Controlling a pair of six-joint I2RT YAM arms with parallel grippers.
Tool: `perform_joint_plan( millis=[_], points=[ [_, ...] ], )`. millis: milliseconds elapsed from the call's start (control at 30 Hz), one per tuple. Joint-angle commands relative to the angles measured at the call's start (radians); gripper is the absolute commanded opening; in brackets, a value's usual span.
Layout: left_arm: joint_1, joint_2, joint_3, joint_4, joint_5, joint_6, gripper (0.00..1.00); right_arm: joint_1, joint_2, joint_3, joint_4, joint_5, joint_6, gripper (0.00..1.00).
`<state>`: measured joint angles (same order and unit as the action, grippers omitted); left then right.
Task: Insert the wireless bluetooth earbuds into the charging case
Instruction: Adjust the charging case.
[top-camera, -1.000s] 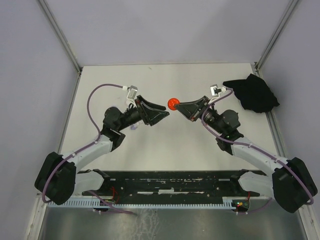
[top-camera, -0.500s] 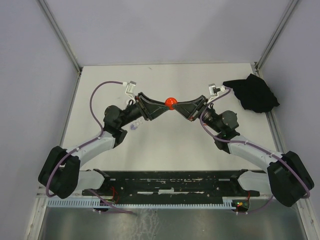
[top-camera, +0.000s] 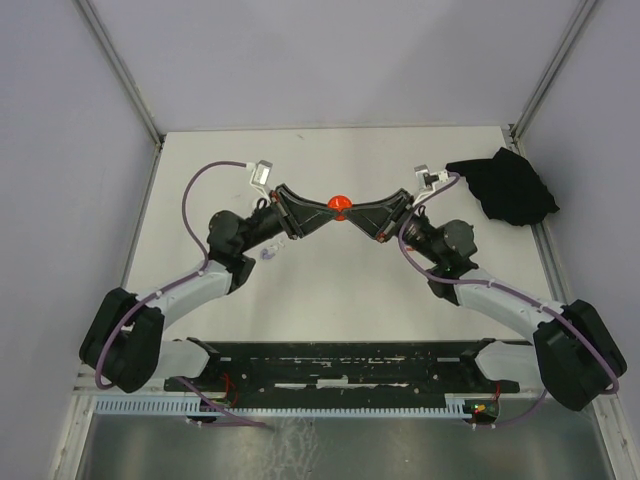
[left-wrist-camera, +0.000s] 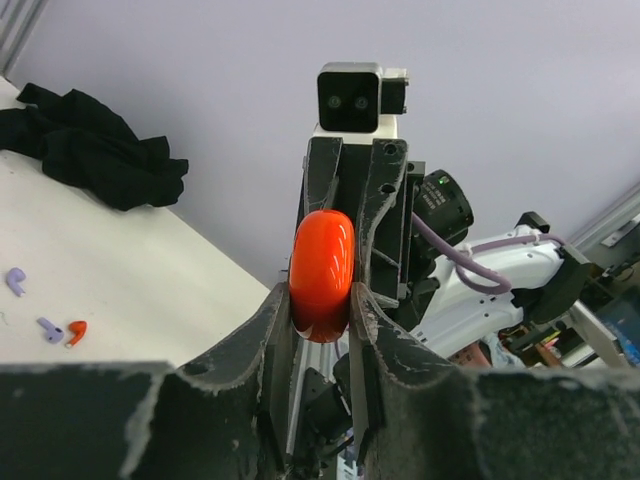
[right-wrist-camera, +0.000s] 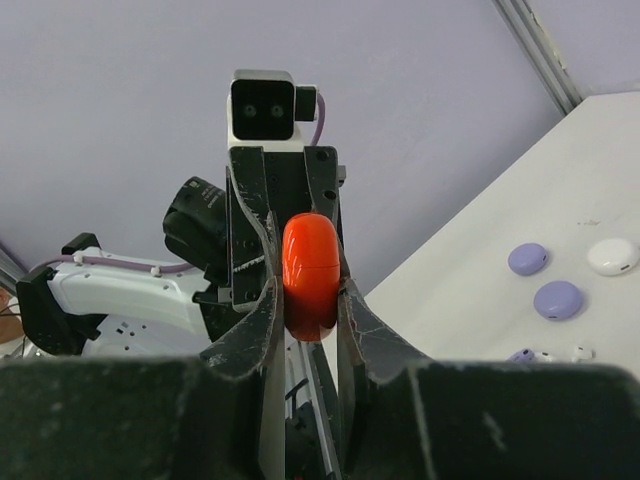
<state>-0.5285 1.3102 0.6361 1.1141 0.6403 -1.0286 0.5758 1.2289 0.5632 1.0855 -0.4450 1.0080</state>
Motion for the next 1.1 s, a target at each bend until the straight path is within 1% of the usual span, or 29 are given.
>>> perform_joint_plan(
  millis=[0,33,133,233,367,467,567,700,933,1067],
  points=[
    [-0.002,-0.052,0.062,-0.069,0.073,0.113,0.05,0.006,-0.052,0.068,-0.133,-0.089,-0.111,0.3],
    [0.002,-0.063,0.067,-0.11,0.082,0.147,0.03,0.003,-0.069,0.079,-0.187,-0.103,-0.145,0.35],
    [0.02,-0.091,0.09,-0.227,0.123,0.236,0.03,-0.016,-0.13,0.108,-0.338,-0.134,-0.241,0.44],
    [0.046,-0.109,0.116,-0.327,0.184,0.31,0.03,-0.051,-0.187,0.127,-0.453,-0.164,-0.309,0.53],
    [0.054,-0.118,0.165,-0.502,0.269,0.44,0.03,-0.069,-0.217,0.197,-0.619,-0.25,-0.417,0.61],
    [0.053,-0.106,0.221,-0.635,0.349,0.545,0.03,-0.069,-0.207,0.257,-0.723,-0.303,-0.484,0.65],
    [0.053,-0.094,0.286,-0.762,0.413,0.661,0.03,-0.069,-0.186,0.315,-0.816,-0.344,-0.542,0.66],
    [0.052,-0.077,0.341,-0.864,0.481,0.752,0.03,-0.069,-0.144,0.375,-0.903,-0.396,-0.588,0.65],
    [0.038,-0.044,0.405,-1.003,0.511,0.856,0.03,-0.064,-0.09,0.409,-0.893,-0.466,-0.576,0.57],
    [0.032,-0.033,0.422,-1.026,0.512,0.872,0.03,-0.062,-0.072,0.414,-0.893,-0.479,-0.576,0.5]
  ],
)
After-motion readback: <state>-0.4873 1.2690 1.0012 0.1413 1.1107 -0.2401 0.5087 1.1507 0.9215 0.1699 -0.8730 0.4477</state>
